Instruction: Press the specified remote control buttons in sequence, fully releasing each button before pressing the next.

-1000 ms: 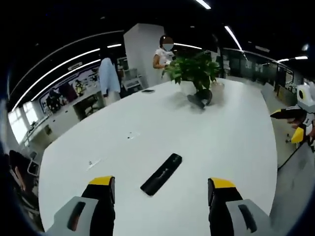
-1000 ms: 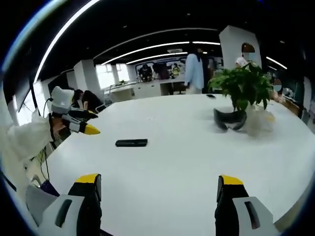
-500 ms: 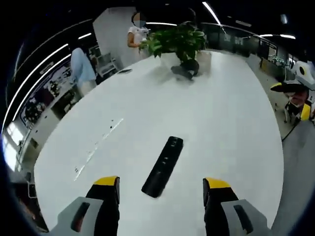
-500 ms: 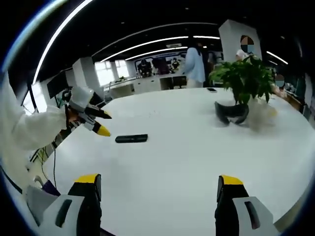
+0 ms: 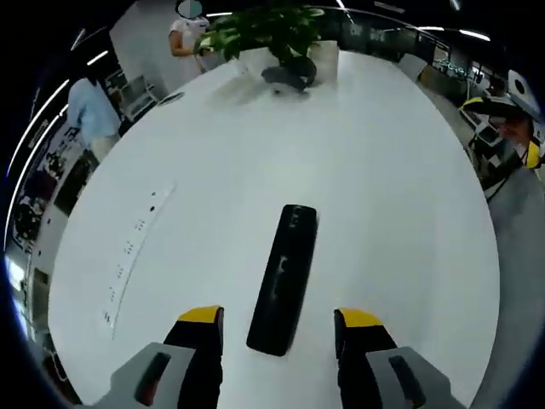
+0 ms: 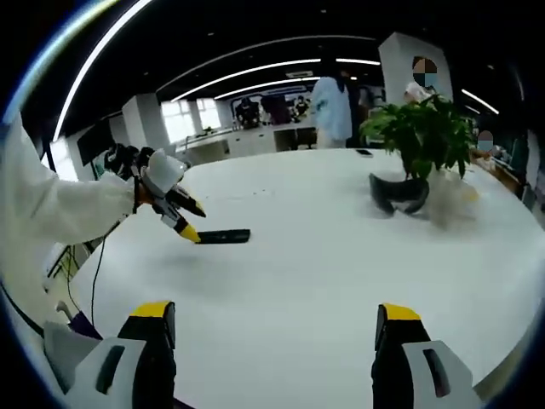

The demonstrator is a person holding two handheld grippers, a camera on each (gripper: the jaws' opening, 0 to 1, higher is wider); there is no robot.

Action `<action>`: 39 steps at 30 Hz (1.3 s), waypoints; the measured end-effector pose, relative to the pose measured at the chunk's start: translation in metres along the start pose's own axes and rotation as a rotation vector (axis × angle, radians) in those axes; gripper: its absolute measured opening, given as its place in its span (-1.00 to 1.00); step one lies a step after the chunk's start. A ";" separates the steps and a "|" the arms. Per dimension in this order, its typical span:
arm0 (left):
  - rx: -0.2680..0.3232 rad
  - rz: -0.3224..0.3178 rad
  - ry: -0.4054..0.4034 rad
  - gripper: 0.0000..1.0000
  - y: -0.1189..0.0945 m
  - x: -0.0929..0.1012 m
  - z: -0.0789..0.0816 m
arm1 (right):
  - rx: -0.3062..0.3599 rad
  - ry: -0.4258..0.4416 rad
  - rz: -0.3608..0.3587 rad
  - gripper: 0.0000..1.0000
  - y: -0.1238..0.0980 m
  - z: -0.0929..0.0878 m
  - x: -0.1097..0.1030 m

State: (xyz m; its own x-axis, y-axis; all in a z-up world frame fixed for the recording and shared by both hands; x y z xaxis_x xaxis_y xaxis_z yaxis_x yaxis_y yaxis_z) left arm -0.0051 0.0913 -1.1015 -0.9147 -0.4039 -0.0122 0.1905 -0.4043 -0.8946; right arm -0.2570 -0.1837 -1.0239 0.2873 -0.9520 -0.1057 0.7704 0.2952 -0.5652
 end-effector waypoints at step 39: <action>-0.161 -0.072 0.145 -0.52 0.032 -0.003 0.000 | 0.043 -0.014 0.020 0.93 -0.006 0.011 0.000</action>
State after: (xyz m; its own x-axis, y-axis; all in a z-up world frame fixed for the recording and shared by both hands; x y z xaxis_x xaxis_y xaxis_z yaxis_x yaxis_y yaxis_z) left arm 0.0039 0.0796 -1.1302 -0.9678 -0.2516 0.0008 0.0739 -0.2873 -0.9550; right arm -0.2556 -0.1842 -1.0117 0.3107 -0.9446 -0.1056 0.7877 0.3181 -0.5276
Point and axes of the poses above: the point that each gripper's makers call its tool centre point, and the gripper's own axes: y roughly forward along the fingers, x roughly to its right, z roughly out of its top, the point moved 7 cm from there along -y, roughly backward along the fingers, and after that the axes turned 4 degrees about -y, right-handed, at the moved point
